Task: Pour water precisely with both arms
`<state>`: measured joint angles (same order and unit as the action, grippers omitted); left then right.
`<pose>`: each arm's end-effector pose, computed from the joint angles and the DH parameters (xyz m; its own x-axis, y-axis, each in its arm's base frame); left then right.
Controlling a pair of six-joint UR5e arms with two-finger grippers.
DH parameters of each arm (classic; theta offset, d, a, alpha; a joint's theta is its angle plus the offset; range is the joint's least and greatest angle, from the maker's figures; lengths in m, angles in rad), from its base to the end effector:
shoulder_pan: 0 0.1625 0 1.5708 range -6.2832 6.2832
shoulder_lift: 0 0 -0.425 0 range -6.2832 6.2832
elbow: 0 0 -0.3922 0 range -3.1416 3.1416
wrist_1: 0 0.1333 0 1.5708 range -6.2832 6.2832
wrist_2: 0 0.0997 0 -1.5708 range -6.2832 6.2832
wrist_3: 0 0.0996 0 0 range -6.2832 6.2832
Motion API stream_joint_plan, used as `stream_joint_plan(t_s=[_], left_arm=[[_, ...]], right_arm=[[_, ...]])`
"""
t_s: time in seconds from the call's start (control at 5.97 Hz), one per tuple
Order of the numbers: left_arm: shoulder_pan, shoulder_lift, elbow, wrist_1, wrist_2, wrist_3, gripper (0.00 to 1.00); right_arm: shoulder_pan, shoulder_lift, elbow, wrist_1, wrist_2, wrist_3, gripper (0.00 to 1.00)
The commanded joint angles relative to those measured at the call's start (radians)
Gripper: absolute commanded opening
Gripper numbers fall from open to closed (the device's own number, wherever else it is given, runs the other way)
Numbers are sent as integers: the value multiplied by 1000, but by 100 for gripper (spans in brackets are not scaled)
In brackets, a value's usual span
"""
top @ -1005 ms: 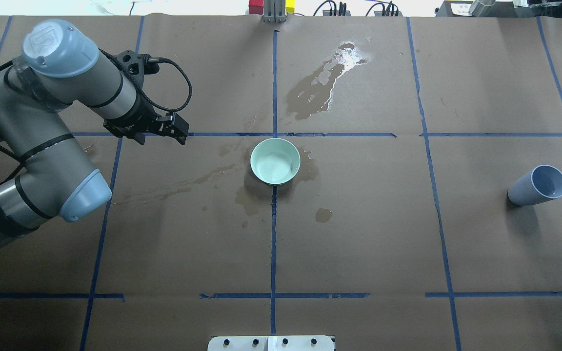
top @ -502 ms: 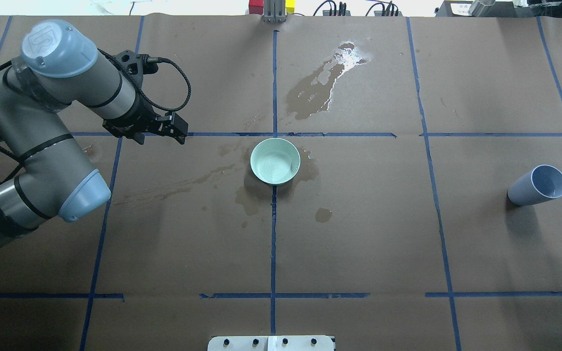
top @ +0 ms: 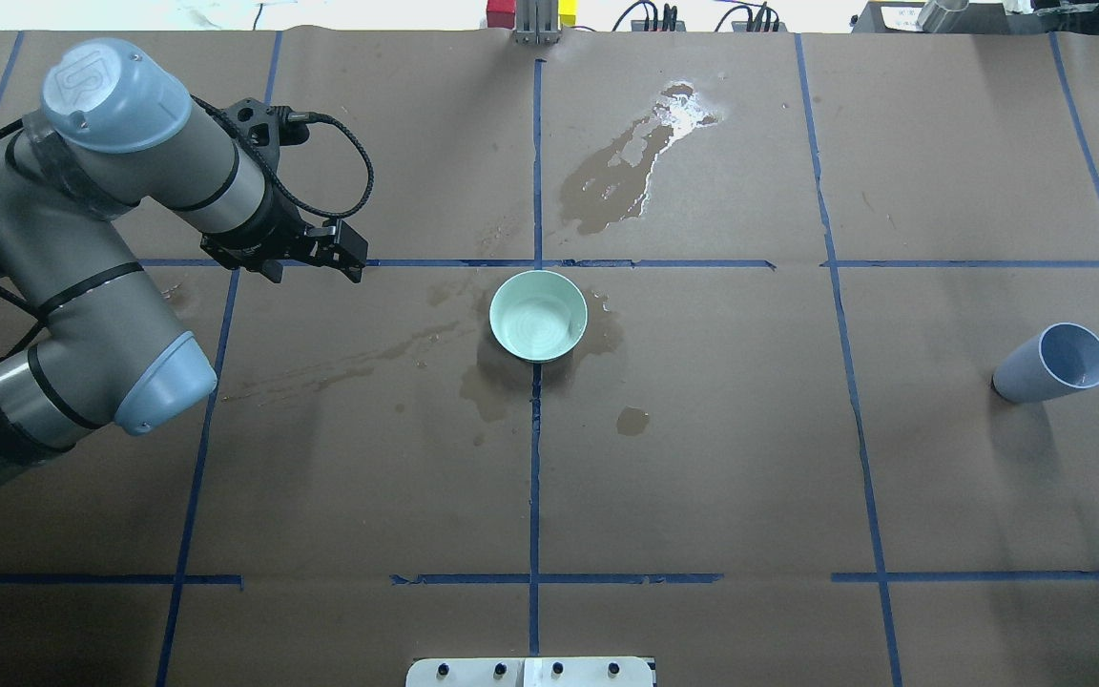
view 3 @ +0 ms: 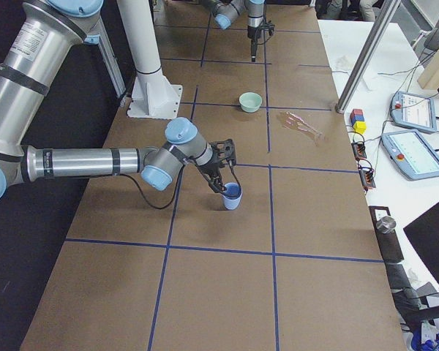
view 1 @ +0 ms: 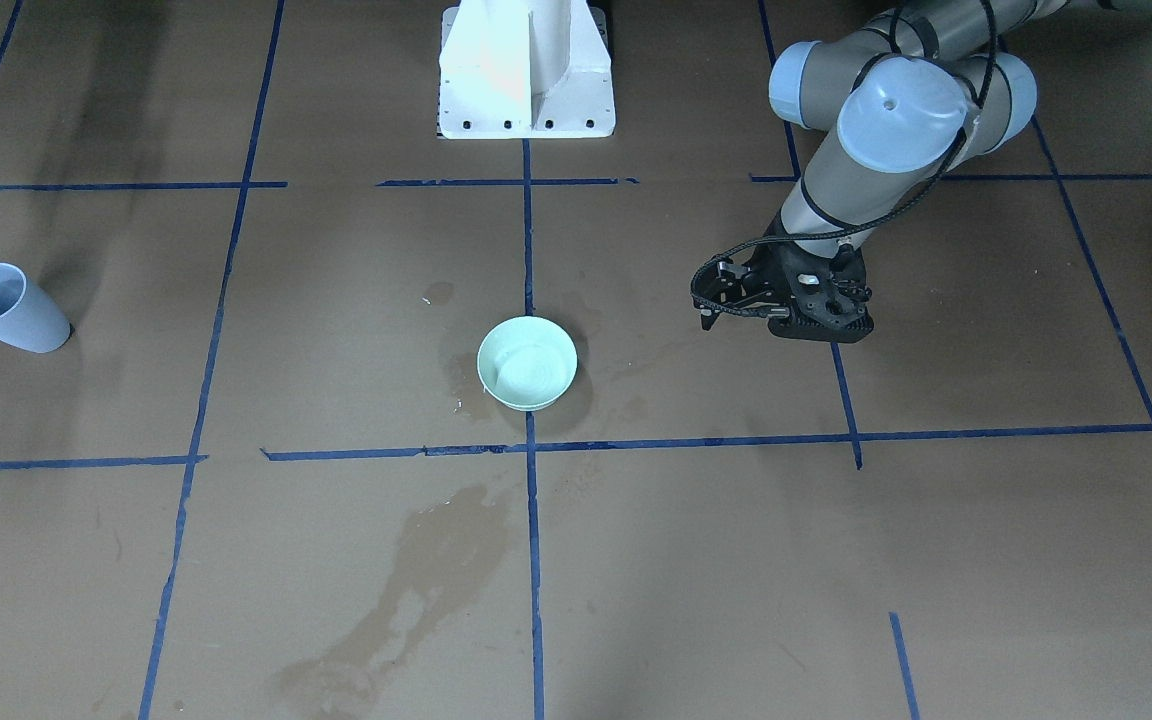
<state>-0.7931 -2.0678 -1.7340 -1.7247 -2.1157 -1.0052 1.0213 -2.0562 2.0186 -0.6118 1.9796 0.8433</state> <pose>0.3928 -0.5153 0.2815 0.5915 0.0525 -0.8046 0.0330 0.9955 0.0892 -0.0907 -0.3276 0.5290 0.6463 -0.1131 0.7547 -0.2509 0.9025 0.3501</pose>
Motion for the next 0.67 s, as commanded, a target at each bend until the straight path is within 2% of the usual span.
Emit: stream_joint_plan(t_s=[0.0,0.17,0.33,0.5], left_arm=[[0,0,-1,0,0,-1,100],[0,0,-3,1,0,-3,100],[0,2,-3,-1,0,-1,100],[0,2,-3,0,0,-1,100]], right_arm=[[-210,-25,-88,197,-274,126,100],[-336,-25,-156,274,-441,179,100],[-425,-25,-170,289,-558,213,100],[-461,-25,-187,297,-615,215,100]])
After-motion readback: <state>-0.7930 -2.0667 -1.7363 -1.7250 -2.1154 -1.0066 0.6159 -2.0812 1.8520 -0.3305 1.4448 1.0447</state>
